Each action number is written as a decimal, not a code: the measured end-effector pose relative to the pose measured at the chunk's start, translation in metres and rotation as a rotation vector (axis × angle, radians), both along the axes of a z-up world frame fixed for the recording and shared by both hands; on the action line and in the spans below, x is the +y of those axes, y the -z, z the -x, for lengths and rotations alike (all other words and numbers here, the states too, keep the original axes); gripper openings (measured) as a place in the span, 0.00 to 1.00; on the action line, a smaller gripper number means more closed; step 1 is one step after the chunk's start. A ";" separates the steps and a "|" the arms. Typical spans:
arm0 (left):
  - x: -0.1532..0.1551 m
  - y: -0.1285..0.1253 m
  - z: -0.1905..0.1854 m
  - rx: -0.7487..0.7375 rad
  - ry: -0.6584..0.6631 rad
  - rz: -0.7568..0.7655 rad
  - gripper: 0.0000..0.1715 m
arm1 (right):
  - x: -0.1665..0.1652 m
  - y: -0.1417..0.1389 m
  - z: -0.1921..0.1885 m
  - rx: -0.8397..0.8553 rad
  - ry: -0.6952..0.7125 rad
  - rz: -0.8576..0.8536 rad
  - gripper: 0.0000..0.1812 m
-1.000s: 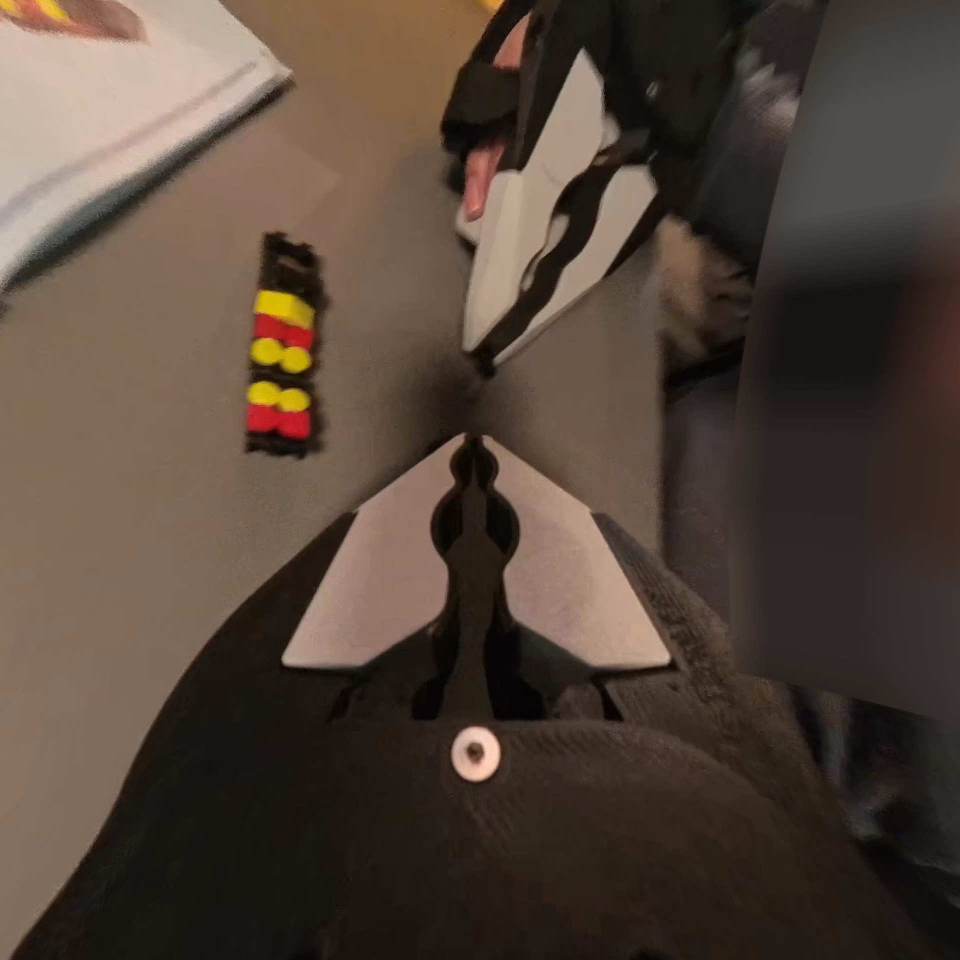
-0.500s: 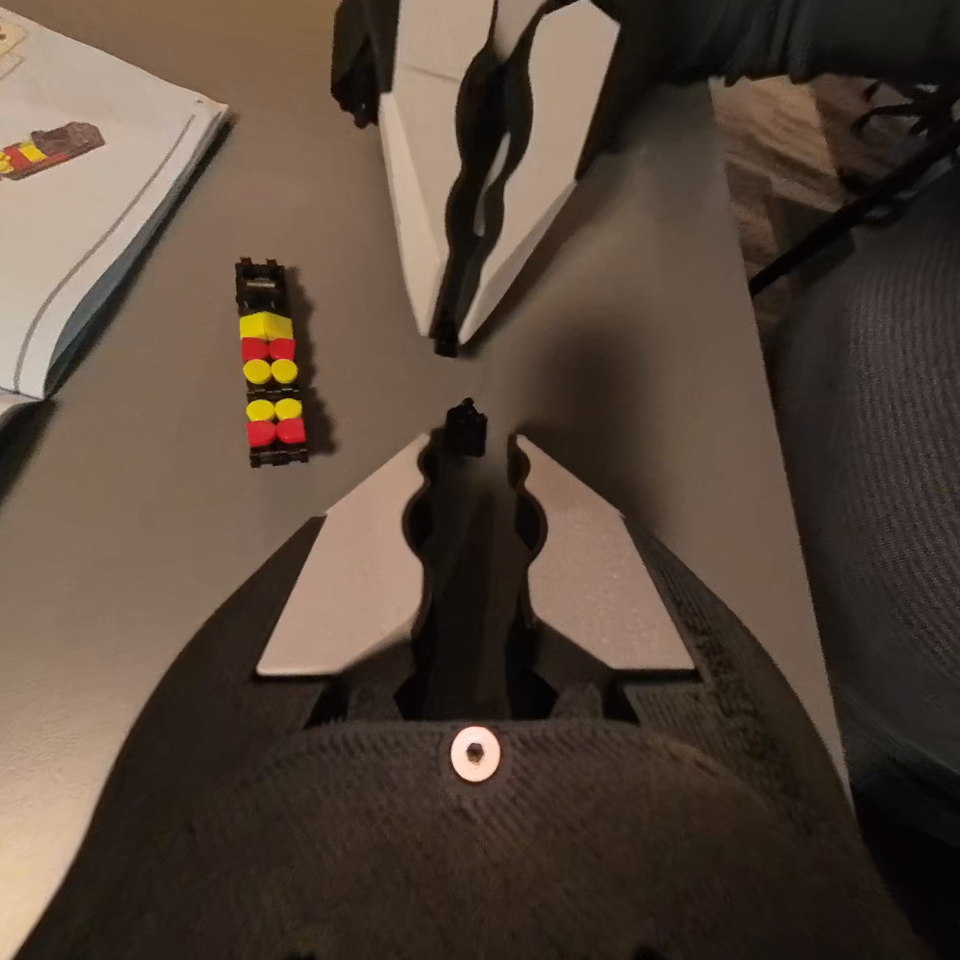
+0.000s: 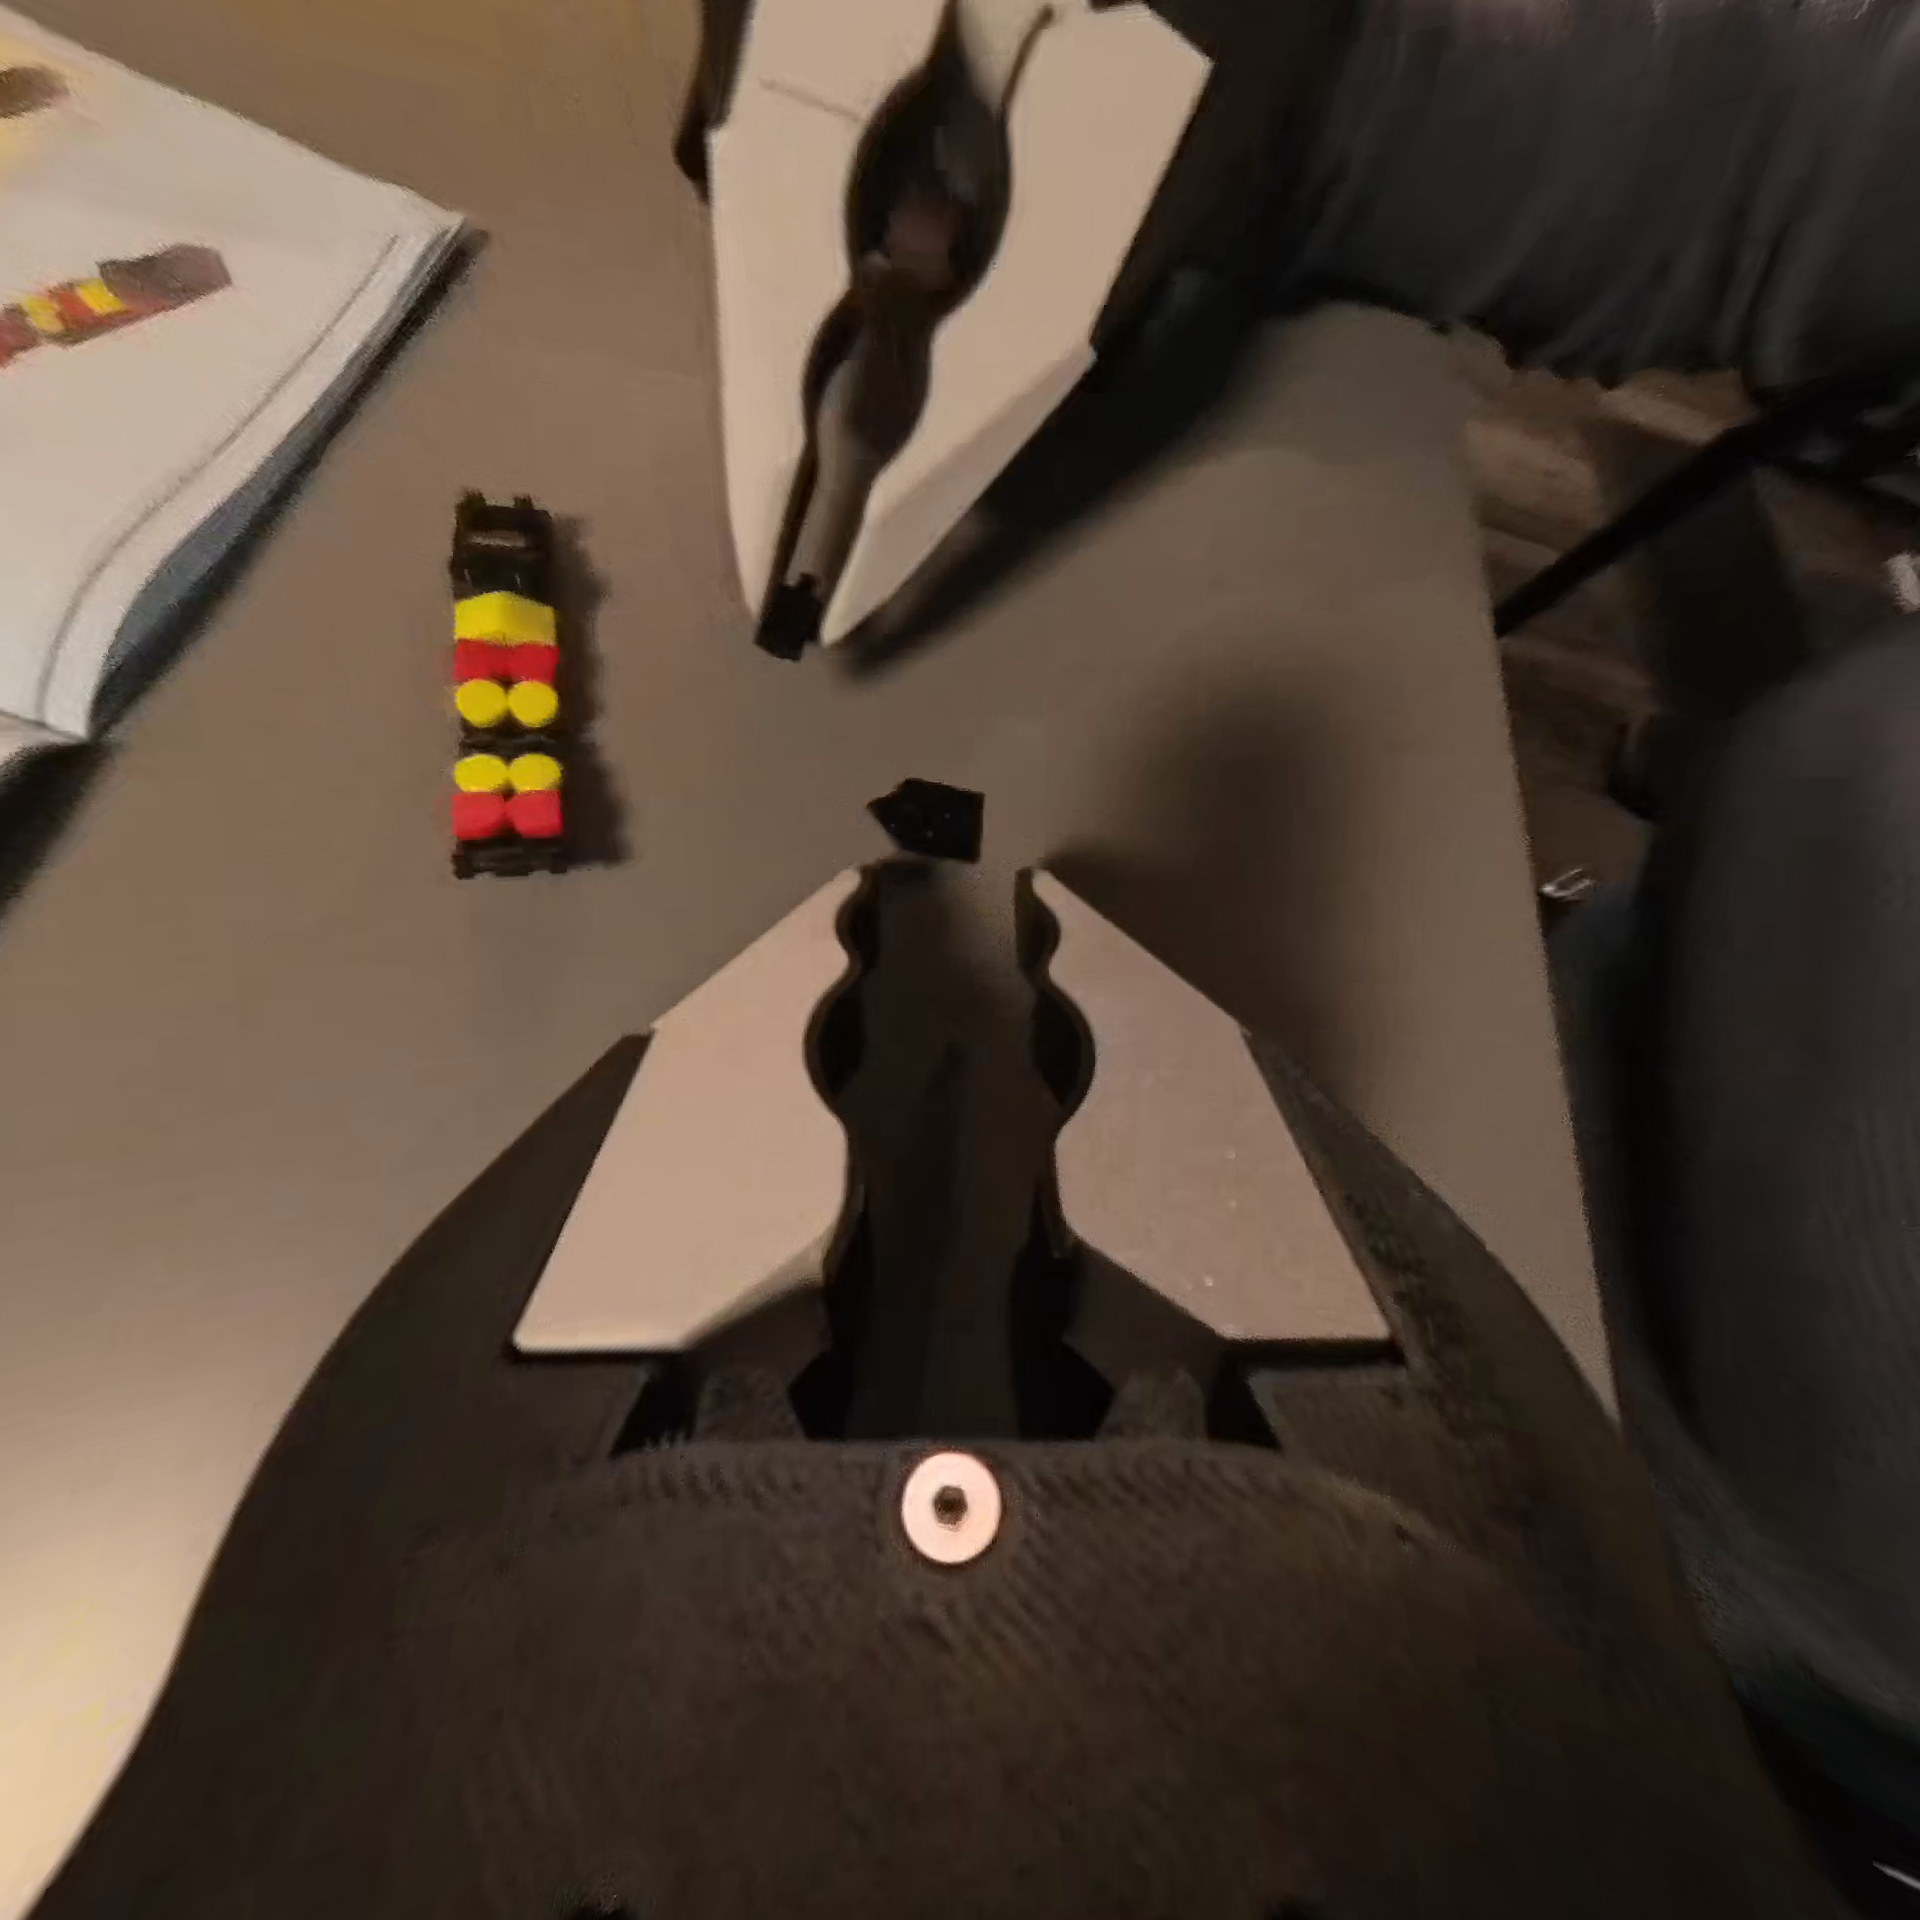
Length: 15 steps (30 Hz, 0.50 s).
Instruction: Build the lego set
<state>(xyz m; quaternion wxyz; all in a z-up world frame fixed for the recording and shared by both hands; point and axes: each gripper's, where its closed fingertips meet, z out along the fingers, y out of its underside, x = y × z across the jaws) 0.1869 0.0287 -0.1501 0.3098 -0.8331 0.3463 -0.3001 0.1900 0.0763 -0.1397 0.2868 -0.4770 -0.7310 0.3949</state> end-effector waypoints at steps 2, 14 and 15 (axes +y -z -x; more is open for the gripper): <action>-0.006 -0.002 -0.005 -0.063 0.023 0.071 0.12 | -0.002 0.005 -0.005 -0.034 0.001 -0.012 0.04; 0.000 0.002 -0.043 -0.142 0.092 0.184 0.04 | 0.003 -0.004 -0.016 -0.073 0.079 0.285 0.03; -0.002 -0.003 -0.043 -0.164 0.124 0.169 0.03 | 0.004 -0.004 -0.016 -0.079 0.086 0.301 0.03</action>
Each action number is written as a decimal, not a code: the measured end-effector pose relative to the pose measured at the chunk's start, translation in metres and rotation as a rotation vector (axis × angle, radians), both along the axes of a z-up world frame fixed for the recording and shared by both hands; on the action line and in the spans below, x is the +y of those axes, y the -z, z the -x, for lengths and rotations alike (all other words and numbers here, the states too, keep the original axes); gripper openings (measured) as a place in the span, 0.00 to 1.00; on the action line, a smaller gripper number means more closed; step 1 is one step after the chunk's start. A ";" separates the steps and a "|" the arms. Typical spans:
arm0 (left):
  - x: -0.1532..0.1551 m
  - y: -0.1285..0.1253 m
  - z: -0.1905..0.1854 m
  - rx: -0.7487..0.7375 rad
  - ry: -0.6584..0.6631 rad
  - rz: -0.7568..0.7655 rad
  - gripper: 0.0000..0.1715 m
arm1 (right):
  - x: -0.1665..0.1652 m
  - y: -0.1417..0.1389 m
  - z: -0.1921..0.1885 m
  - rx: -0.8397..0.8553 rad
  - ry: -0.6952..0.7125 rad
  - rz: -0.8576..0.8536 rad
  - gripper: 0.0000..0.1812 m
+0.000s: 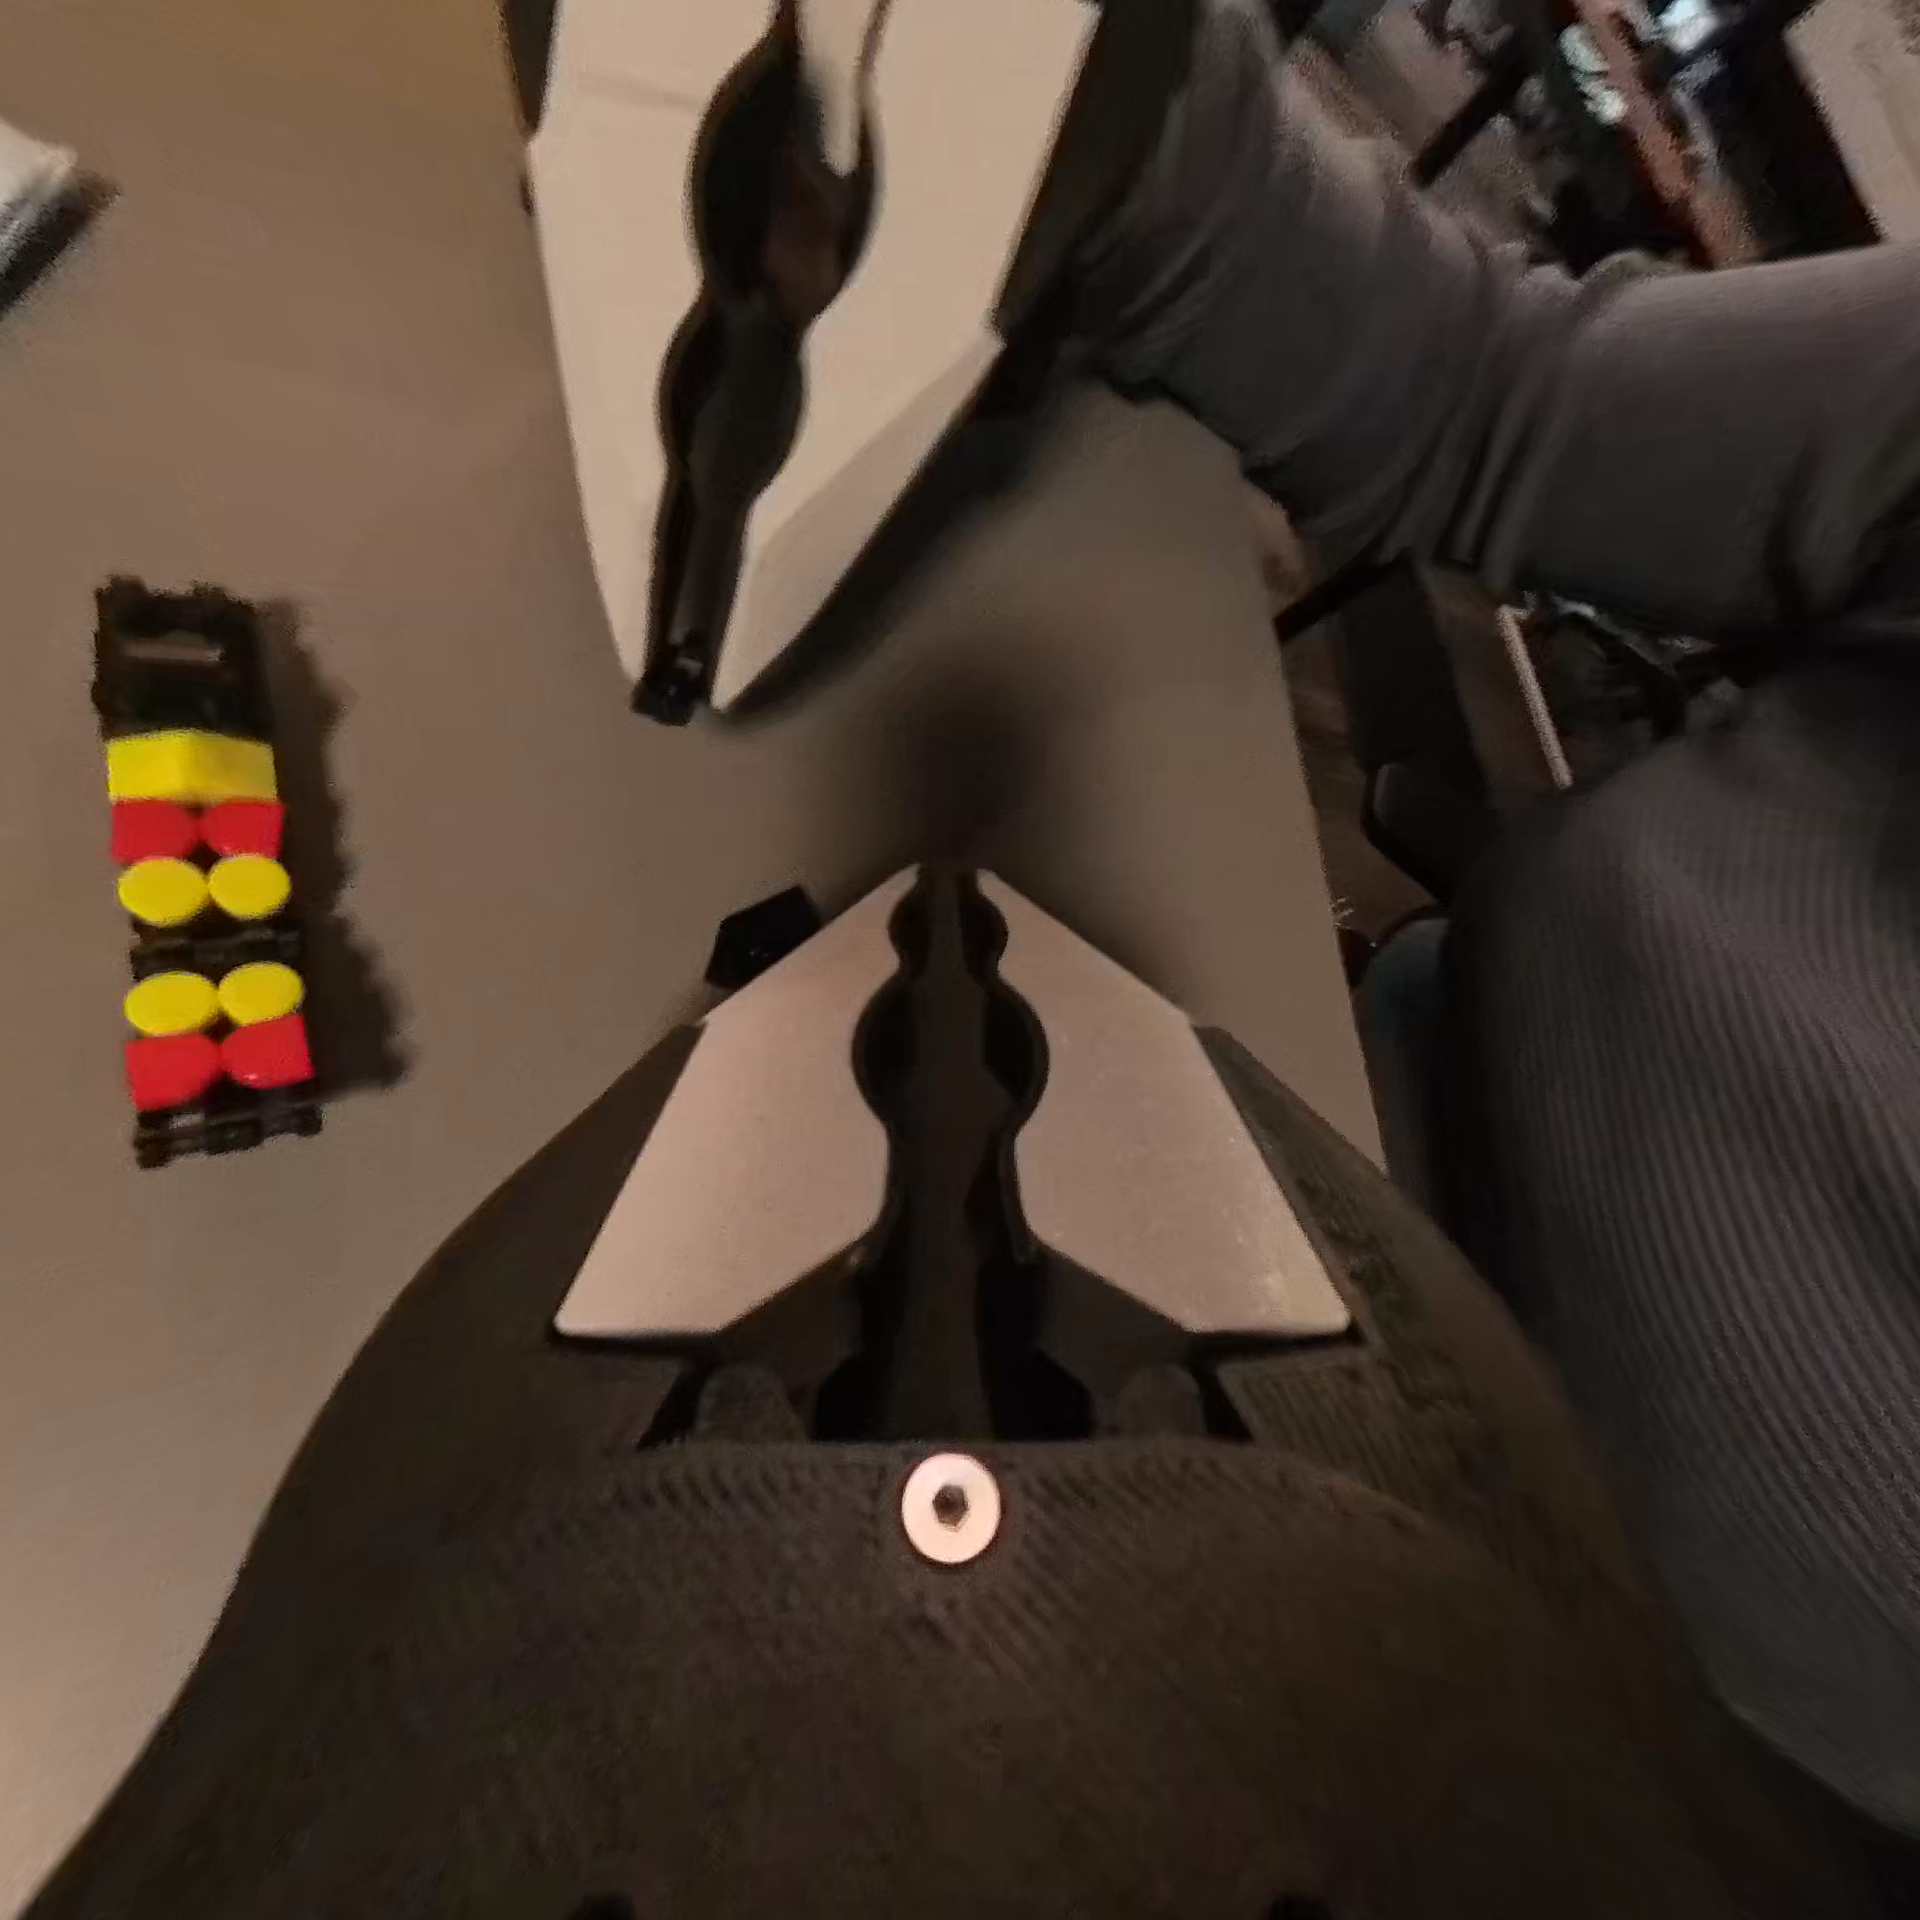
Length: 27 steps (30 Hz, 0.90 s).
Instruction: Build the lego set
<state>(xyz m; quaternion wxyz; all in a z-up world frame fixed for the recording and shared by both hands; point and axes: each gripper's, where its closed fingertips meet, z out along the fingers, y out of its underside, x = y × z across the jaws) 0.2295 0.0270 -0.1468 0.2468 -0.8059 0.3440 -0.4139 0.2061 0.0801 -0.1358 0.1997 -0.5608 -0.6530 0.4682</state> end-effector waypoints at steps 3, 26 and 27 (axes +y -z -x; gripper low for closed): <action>0.005 -0.010 0.025 0.037 0.034 -0.181 0.01 | -0.001 0.000 0.001 -0.004 0.007 -0.034 0.03; 0.009 0.013 0.029 0.214 0.271 -0.335 0.16 | -0.013 0.006 0.001 -0.080 -0.007 -0.309 0.04; 0.009 0.012 0.027 0.213 0.265 -0.338 0.17 | -0.012 0.006 0.000 -0.081 -0.002 -0.309 0.04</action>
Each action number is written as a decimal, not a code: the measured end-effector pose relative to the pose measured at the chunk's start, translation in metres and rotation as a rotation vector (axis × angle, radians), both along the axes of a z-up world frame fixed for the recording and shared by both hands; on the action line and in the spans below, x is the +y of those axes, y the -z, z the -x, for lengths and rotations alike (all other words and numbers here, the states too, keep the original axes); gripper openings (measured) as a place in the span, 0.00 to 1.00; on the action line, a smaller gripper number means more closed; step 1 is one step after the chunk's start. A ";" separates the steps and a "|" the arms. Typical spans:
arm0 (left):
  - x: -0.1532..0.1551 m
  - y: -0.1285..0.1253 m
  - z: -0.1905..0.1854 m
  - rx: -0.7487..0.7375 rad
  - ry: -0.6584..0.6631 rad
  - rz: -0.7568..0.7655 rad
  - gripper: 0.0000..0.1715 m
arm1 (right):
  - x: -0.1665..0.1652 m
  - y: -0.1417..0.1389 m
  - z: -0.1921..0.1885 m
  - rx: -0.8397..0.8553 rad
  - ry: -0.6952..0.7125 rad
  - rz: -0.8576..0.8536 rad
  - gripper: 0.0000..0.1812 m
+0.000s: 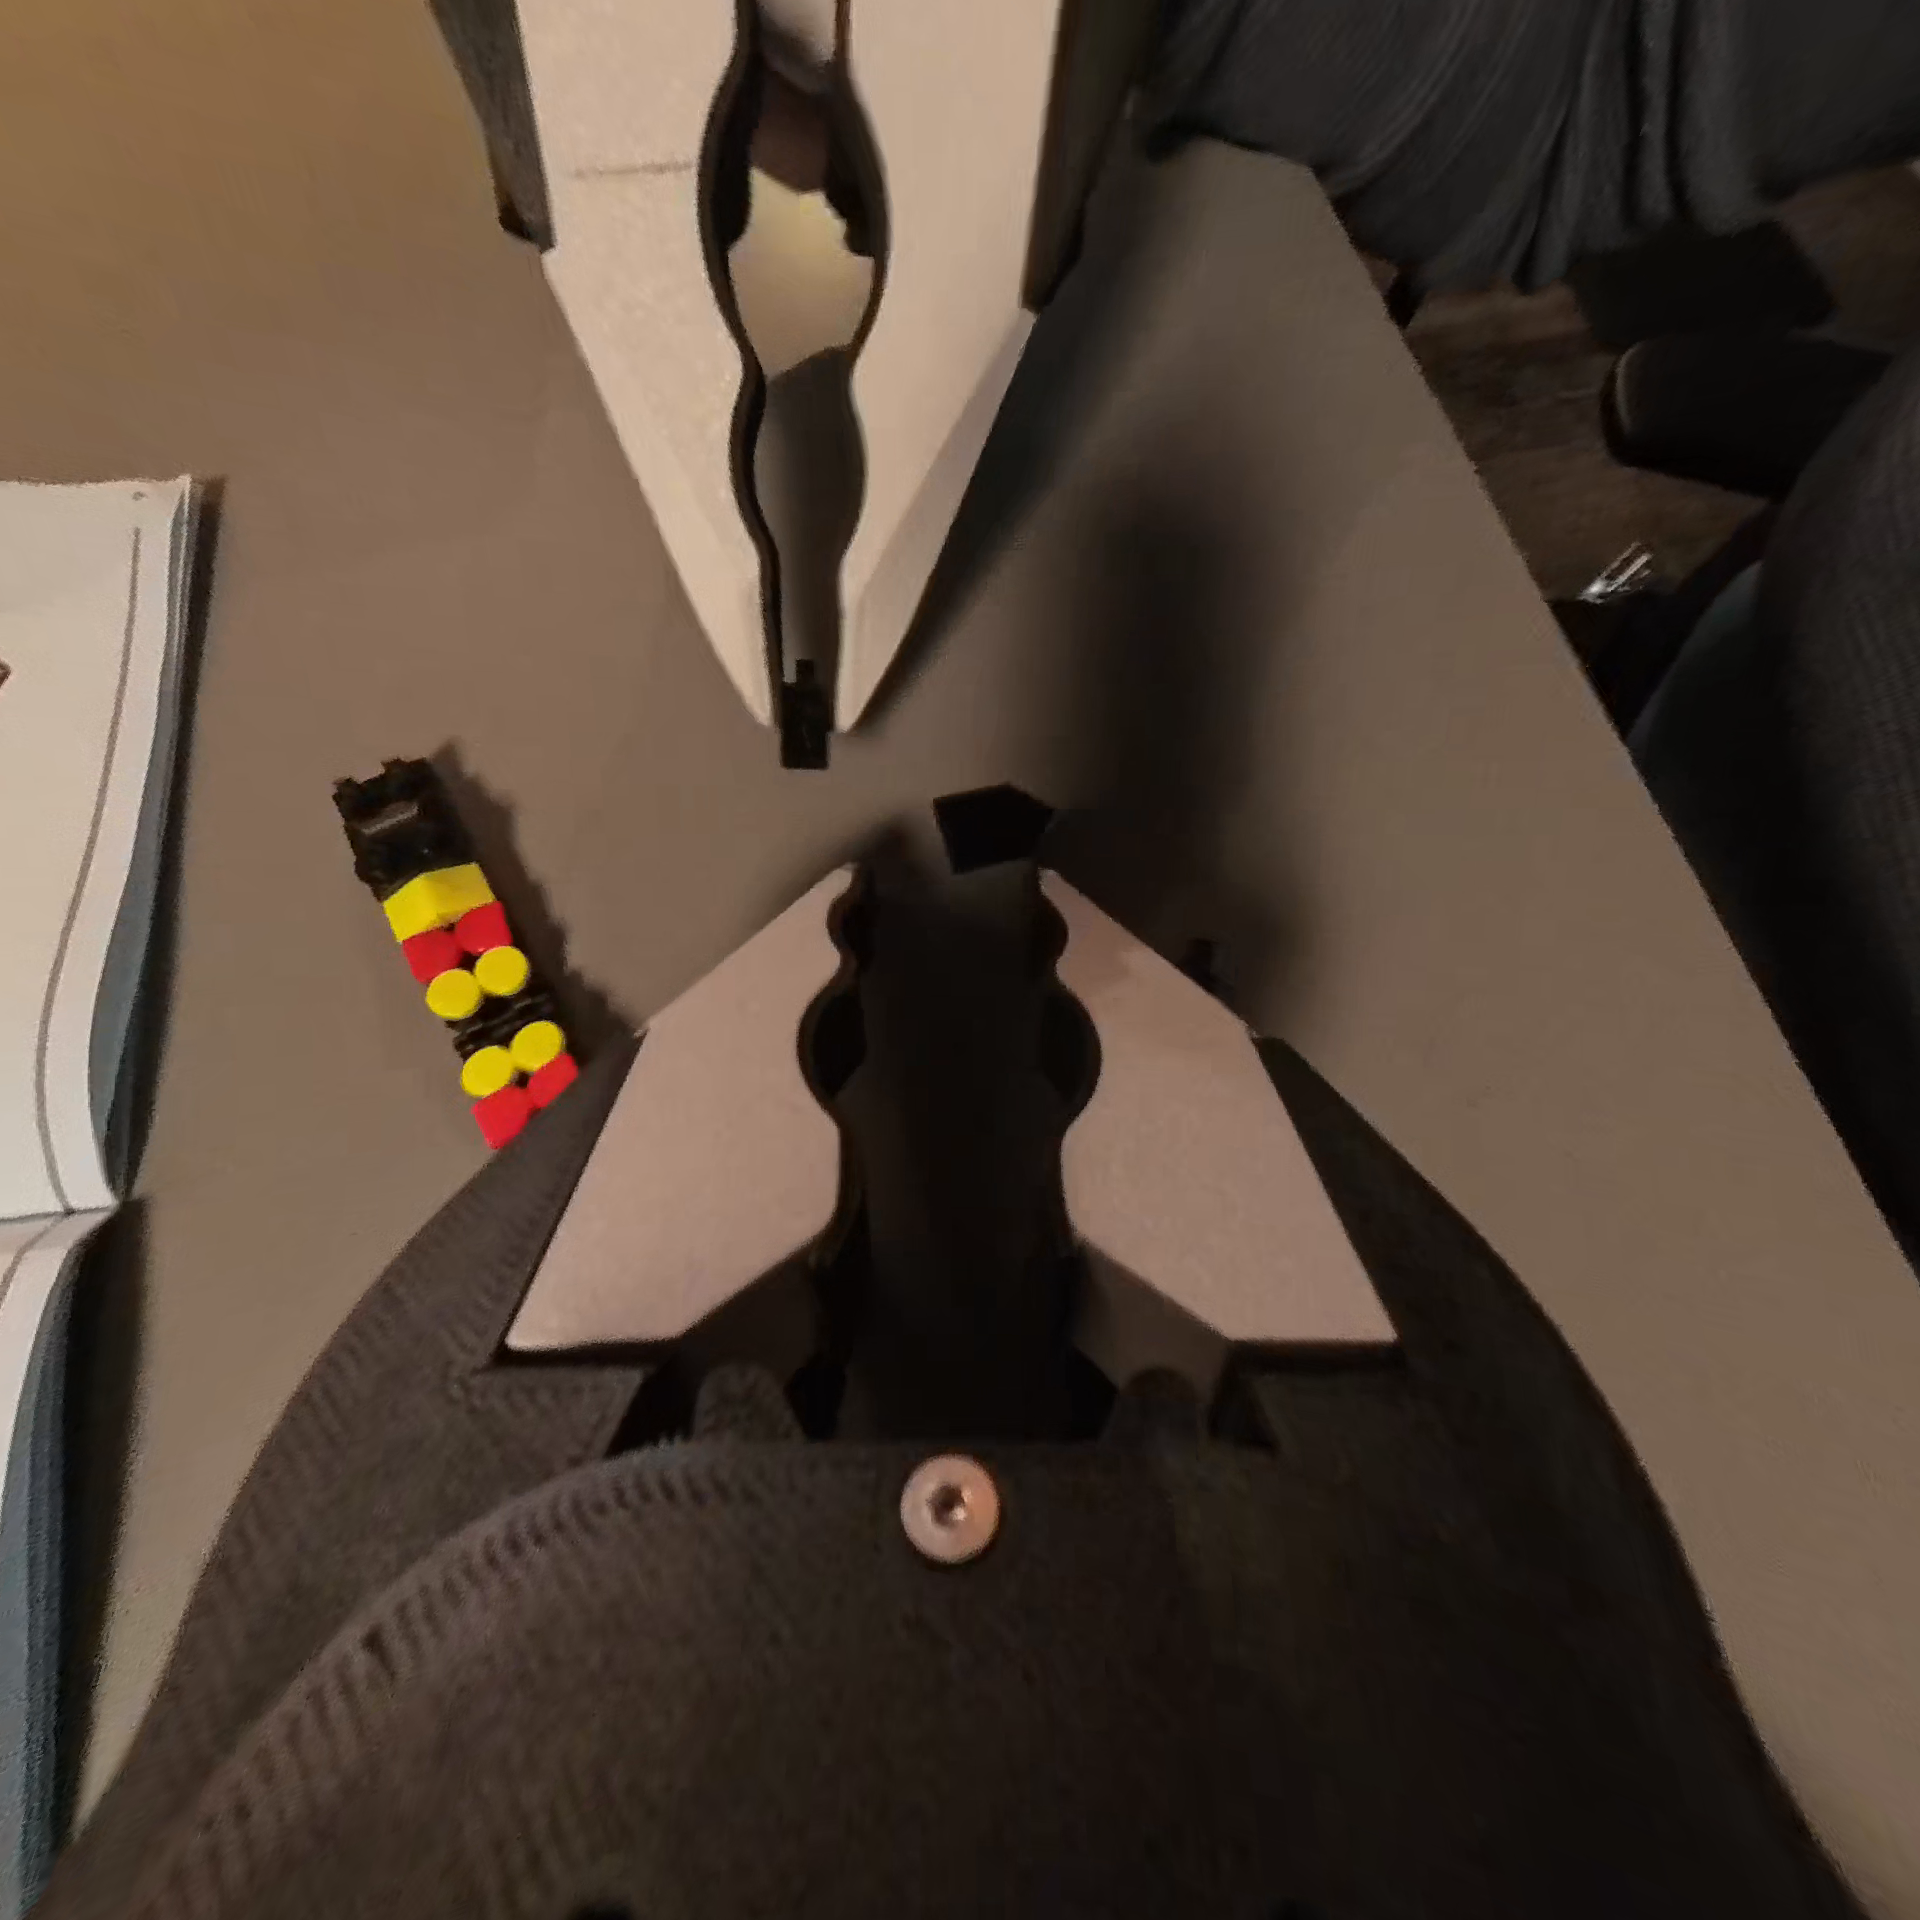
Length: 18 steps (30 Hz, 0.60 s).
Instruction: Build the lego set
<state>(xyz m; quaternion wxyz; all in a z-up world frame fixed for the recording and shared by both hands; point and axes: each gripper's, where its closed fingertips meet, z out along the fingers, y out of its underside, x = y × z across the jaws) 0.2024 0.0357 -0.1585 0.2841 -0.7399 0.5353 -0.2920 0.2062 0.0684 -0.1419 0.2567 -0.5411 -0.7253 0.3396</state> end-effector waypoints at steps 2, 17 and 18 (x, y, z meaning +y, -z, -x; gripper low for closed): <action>-0.004 -0.004 -0.007 -0.020 0.024 -0.002 0.18 | 0.004 -0.001 0.000 0.011 0.013 0.004 0.03; -0.007 0.001 -0.011 -0.011 0.003 -0.006 0.00 | 0.034 0.014 -0.006 -0.049 0.129 -0.077 0.18; -0.006 0.001 -0.010 -0.016 -0.001 -0.016 0.00 | 0.036 0.010 -0.006 -0.027 0.143 -0.069 0.21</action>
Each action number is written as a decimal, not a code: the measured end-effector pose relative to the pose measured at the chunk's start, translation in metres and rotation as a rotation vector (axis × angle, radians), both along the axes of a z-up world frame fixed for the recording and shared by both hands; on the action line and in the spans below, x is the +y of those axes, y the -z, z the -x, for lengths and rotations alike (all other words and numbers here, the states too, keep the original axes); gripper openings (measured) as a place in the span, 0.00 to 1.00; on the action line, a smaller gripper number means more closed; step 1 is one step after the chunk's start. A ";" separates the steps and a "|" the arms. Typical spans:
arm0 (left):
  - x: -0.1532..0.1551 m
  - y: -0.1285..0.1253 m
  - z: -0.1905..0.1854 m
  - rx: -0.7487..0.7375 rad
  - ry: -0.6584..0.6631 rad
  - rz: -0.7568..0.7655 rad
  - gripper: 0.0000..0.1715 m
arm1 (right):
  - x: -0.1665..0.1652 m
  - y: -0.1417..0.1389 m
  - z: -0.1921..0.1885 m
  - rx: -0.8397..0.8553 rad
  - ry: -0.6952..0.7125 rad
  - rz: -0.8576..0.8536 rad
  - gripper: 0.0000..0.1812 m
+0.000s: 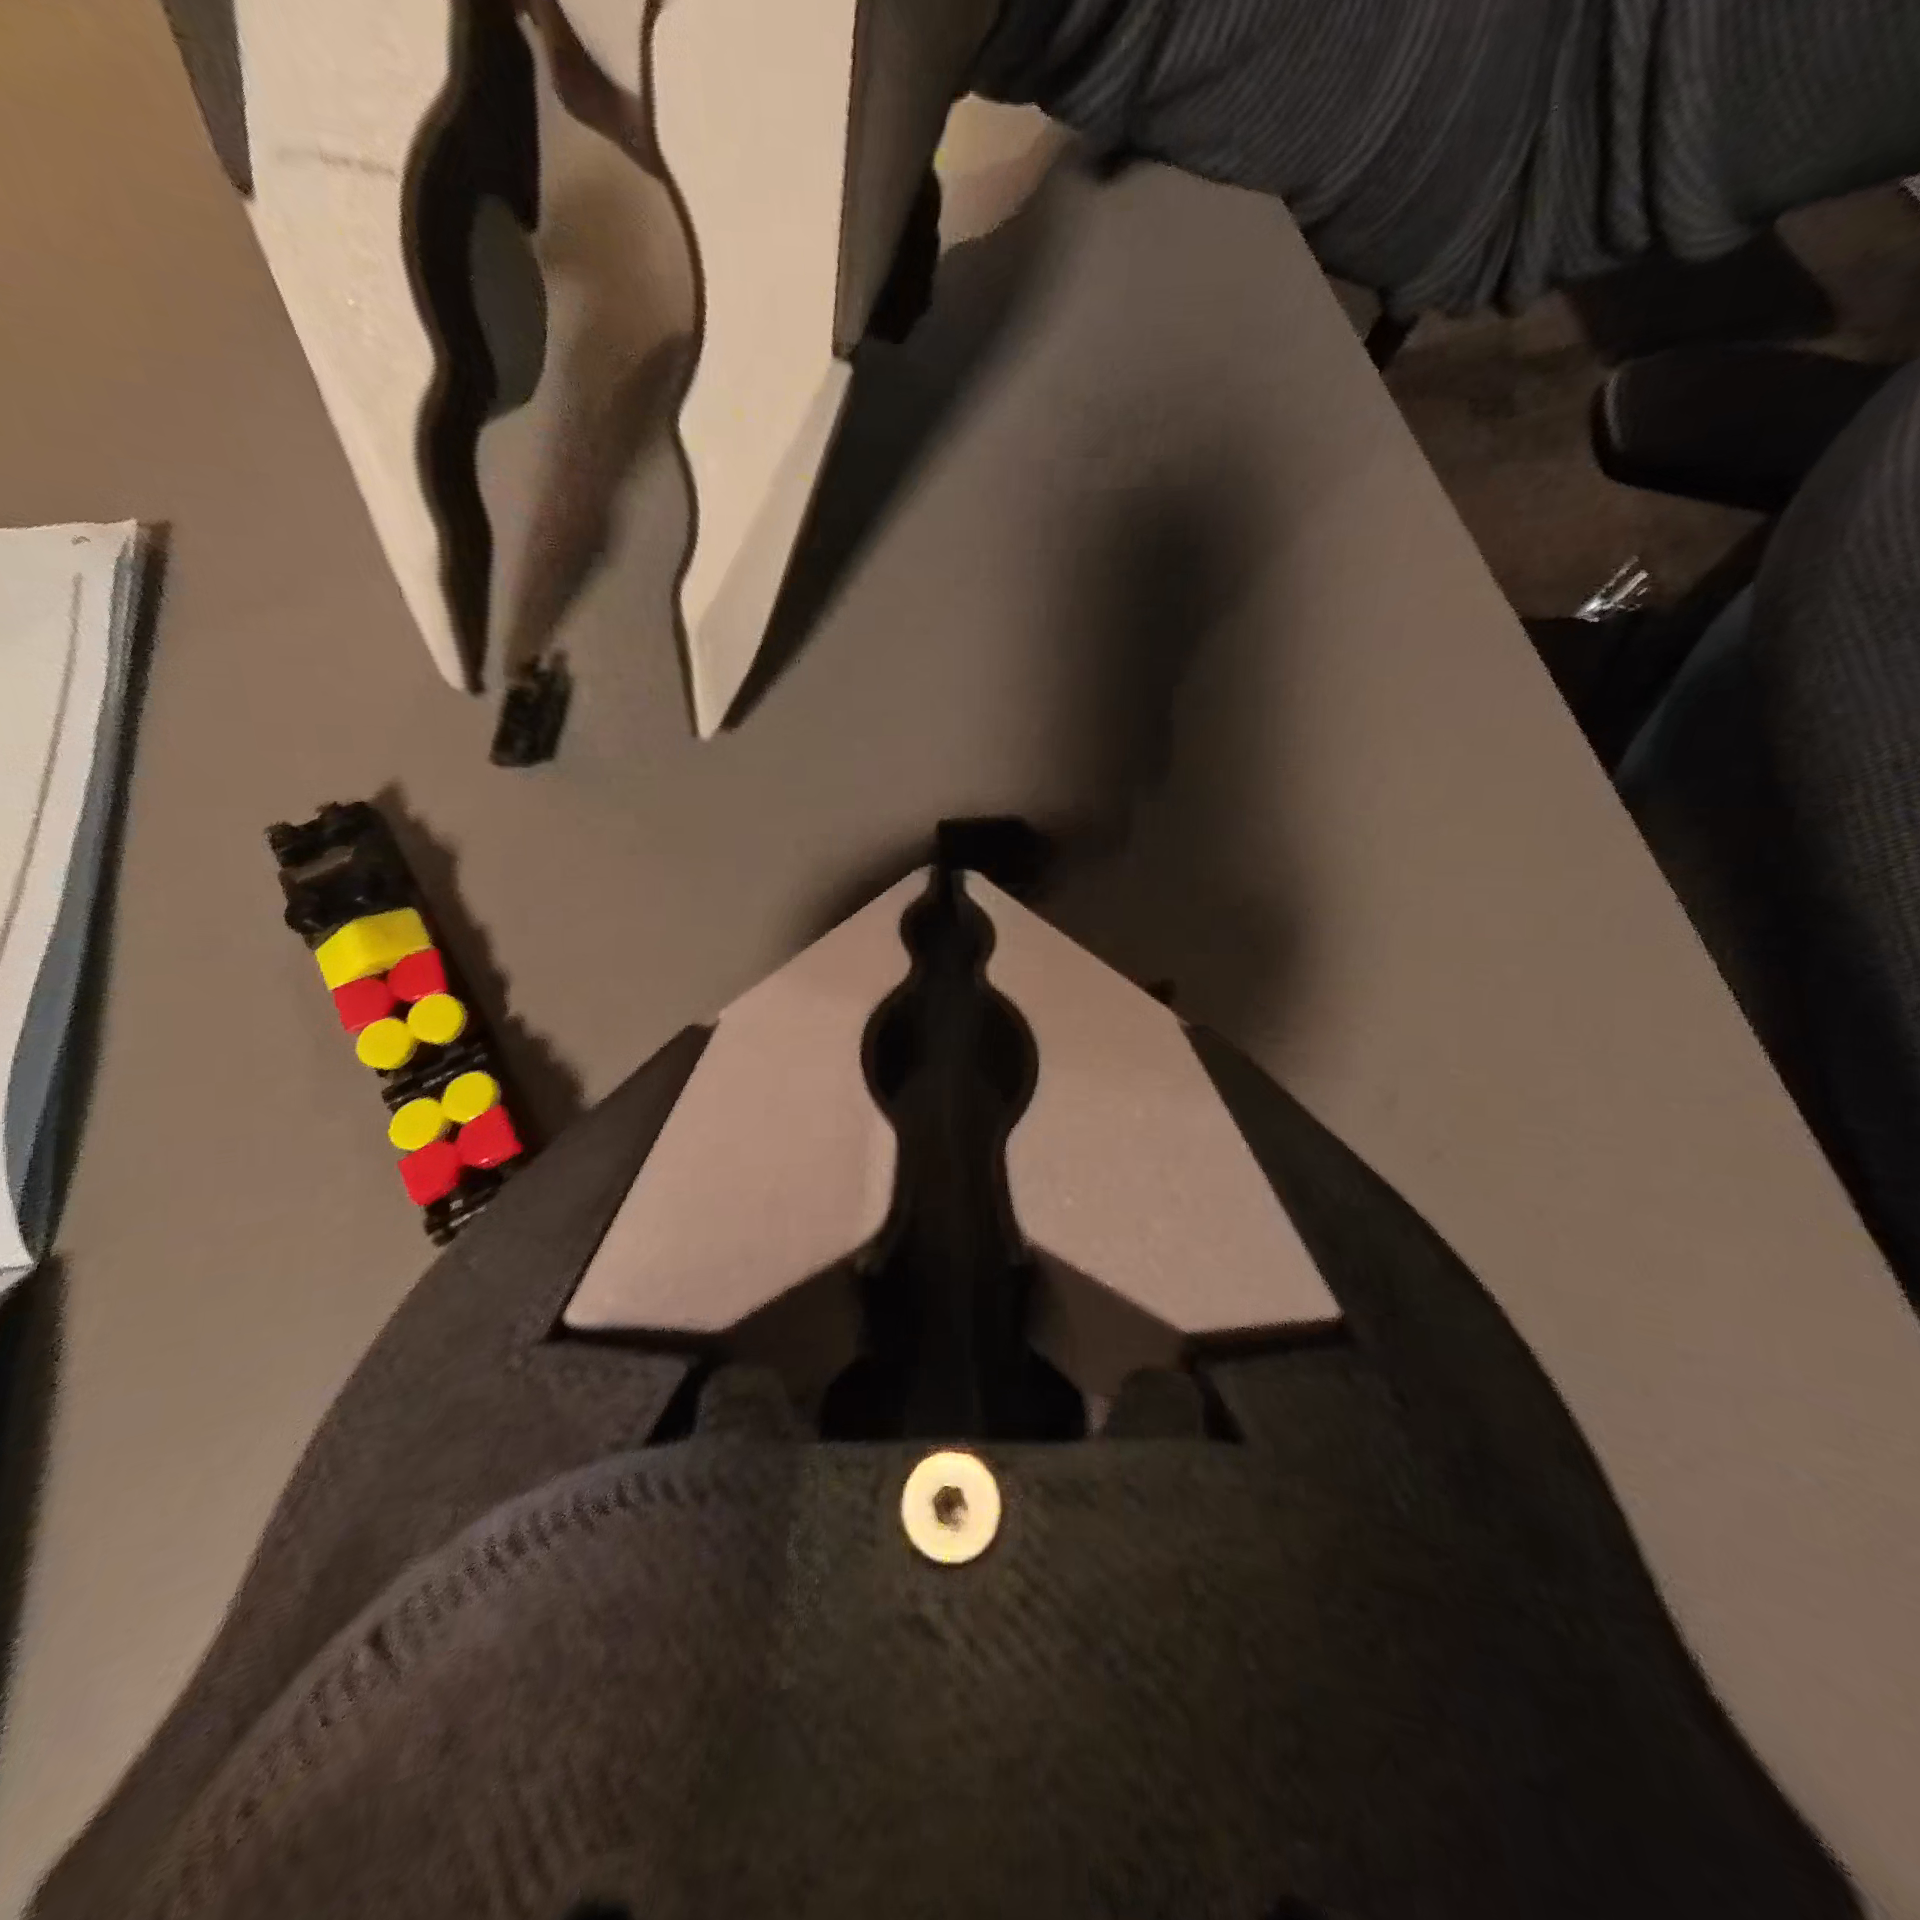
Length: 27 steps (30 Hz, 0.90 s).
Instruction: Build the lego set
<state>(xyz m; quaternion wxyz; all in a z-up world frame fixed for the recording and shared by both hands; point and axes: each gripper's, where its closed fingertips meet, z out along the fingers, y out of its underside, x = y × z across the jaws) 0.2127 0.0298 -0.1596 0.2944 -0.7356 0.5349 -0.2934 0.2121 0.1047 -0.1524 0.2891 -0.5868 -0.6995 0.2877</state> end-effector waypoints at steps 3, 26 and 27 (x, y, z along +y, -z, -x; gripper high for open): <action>0.002 -0.002 0.001 -0.018 -0.008 -0.018 0.04 | 0.002 -0.015 0.001 0.089 0.018 0.068 0.21; 0.027 -0.019 0.005 -0.006 -0.085 -0.377 0.13 | -0.047 -0.020 0.012 0.101 -0.080 0.535 0.11; 0.029 -0.025 0.005 -0.025 -0.097 -0.413 0.13 | -0.048 -0.023 0.013 0.115 -0.075 0.563 0.10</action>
